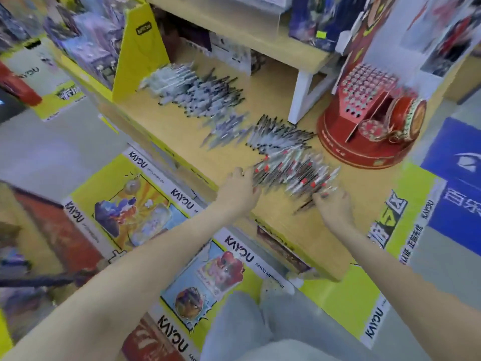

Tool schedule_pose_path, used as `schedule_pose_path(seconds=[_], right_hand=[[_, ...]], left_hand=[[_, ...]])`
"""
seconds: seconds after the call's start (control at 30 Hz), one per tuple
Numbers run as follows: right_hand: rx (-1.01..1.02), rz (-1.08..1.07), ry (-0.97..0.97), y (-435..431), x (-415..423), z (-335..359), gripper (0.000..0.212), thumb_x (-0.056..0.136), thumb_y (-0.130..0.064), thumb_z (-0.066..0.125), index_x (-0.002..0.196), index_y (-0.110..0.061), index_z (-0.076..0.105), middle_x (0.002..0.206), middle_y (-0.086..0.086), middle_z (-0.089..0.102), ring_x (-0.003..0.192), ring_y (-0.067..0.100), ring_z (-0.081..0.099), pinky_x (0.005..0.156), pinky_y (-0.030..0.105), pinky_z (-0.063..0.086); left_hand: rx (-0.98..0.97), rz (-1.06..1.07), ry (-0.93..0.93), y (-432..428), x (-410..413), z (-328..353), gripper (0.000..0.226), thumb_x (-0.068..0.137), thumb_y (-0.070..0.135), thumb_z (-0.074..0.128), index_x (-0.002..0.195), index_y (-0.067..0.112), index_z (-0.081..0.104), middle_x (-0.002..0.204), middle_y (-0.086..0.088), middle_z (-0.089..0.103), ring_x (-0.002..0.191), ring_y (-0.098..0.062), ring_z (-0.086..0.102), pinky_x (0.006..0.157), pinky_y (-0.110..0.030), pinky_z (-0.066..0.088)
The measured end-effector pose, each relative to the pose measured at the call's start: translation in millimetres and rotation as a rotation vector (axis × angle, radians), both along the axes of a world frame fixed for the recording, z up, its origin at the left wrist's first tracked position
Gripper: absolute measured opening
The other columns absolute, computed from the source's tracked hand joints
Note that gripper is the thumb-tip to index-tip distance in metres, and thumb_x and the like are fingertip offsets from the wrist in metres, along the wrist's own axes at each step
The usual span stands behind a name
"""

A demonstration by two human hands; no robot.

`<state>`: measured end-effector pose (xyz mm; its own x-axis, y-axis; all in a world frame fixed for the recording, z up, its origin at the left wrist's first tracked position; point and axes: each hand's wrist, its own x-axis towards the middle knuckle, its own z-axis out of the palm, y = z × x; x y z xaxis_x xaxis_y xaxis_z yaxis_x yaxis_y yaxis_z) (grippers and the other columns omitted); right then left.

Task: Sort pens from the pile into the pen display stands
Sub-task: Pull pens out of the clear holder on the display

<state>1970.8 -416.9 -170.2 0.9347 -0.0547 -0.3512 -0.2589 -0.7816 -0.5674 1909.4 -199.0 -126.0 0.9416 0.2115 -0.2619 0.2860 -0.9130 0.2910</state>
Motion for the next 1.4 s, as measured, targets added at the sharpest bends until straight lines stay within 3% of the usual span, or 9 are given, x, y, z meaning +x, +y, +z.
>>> schedule_pose_path(seconds=[0.23, 0.5, 0.63, 0.73, 0.9, 1.03, 1.2, 1.3, 1.4], right_hand=[[0.006, -0.34, 0.116, 10, 37, -24, 0.078, 0.089, -0.045, 0.057, 0.145, -0.001, 0.025, 0.142, 0.022, 0.036, 0.133, 0.035, 0.029, 0.107, 0.041, 0.026], [-0.033, -0.633, 0.251, 51, 48, -40, 0.08, 0.088, -0.059, 0.048, 0.149, -0.016, 0.019, 0.146, 0.018, 0.024, 0.136, 0.034, 0.019, 0.113, 0.045, 0.019], [0.031, -0.675, 0.332, 82, 54, -35, 0.09, 0.086, -0.066, 0.047, 0.151, -0.017, 0.008, 0.15, 0.016, 0.013, 0.138, 0.035, 0.013, 0.112, 0.046, 0.017], [0.057, -0.654, 0.359, 107, 56, -34, 0.104, 0.079, -0.071, 0.05, 0.151, -0.012, 0.003, 0.151, 0.017, 0.011, 0.14, 0.034, 0.011, 0.113, 0.045, 0.014], [0.082, -0.702, 0.361, 121, 62, -33, 0.117, 0.072, -0.07, 0.061, 0.15, -0.007, 0.0, 0.152, 0.016, 0.011, 0.141, 0.031, 0.009, 0.114, 0.039, 0.01], [0.141, -0.755, 0.335, 120, 70, -35, 0.122, 0.064, -0.068, 0.07, 0.148, -0.006, 0.007, 0.147, 0.015, 0.019, 0.139, 0.032, 0.019, 0.114, 0.043, 0.02], [0.323, -0.866, 0.282, 107, 75, -41, 0.109, 0.057, -0.061, 0.079, 0.138, -0.008, 0.028, 0.135, 0.013, 0.038, 0.126, 0.032, 0.041, 0.103, 0.047, 0.039], [0.405, -0.896, 0.256, 100, 73, -41, 0.095, 0.055, -0.058, 0.081, 0.126, -0.011, 0.038, 0.124, 0.008, 0.048, 0.114, 0.028, 0.052, 0.095, 0.047, 0.047], [0.522, -0.888, 0.266, 91, 70, -41, 0.084, 0.052, -0.06, 0.079, 0.116, -0.015, 0.049, 0.112, 0.005, 0.06, 0.099, 0.021, 0.062, 0.087, 0.042, 0.053]], left_hand=[[0.001, 0.006, 0.217, 18, 91, -34, 0.075, 0.097, 0.056, 0.034, 0.151, 0.008, 0.012, 0.15, -0.021, 0.023, 0.134, -0.038, 0.029, 0.106, -0.045, 0.033], [-0.122, -0.06, 0.37, 46, 140, -55, 0.079, 0.097, 0.057, 0.033, 0.143, -0.007, 0.02, 0.146, -0.024, 0.025, 0.134, -0.036, 0.025, 0.111, -0.044, 0.024], [-0.27, -0.128, 0.482, 37, 149, -55, 0.068, 0.101, 0.047, 0.033, 0.144, -0.005, 0.024, 0.153, -0.024, 0.014, 0.138, -0.038, 0.021, 0.111, -0.046, 0.026], [-0.317, -0.143, 0.534, 16, 153, -55, 0.058, 0.104, 0.037, 0.031, 0.141, -0.006, 0.027, 0.151, -0.025, 0.018, 0.135, -0.038, 0.028, 0.109, -0.044, 0.031], [-0.397, -0.101, 0.536, -4, 157, -65, 0.045, 0.102, 0.013, 0.036, 0.144, 0.0, 0.027, 0.148, -0.024, 0.028, 0.118, -0.034, 0.051, 0.083, -0.036, 0.048], [-0.503, -0.109, 0.51, -13, 161, -66, 0.033, 0.1, 0.007, 0.035, 0.132, 0.003, 0.042, 0.131, -0.019, 0.046, 0.102, -0.03, 0.056, 0.068, -0.029, 0.041], [-0.637, -0.098, 0.503, -20, 168, -65, 0.027, 0.102, 0.011, 0.034, 0.125, 0.005, 0.047, 0.11, -0.011, 0.057, 0.074, -0.016, 0.051, 0.054, -0.023, 0.038], [-0.705, -0.09, 0.547, -21, 170, -65, 0.024, 0.101, 0.009, 0.036, 0.121, 0.007, 0.049, 0.094, -0.003, 0.056, 0.074, -0.012, 0.05, 0.061, -0.022, 0.041], [-0.825, -0.023, 0.636, -27, 170, -63, 0.028, 0.1, 0.009, 0.038, 0.126, 0.008, 0.05, 0.112, -0.009, 0.06, 0.098, -0.019, 0.055, 0.085, -0.03, 0.045]])
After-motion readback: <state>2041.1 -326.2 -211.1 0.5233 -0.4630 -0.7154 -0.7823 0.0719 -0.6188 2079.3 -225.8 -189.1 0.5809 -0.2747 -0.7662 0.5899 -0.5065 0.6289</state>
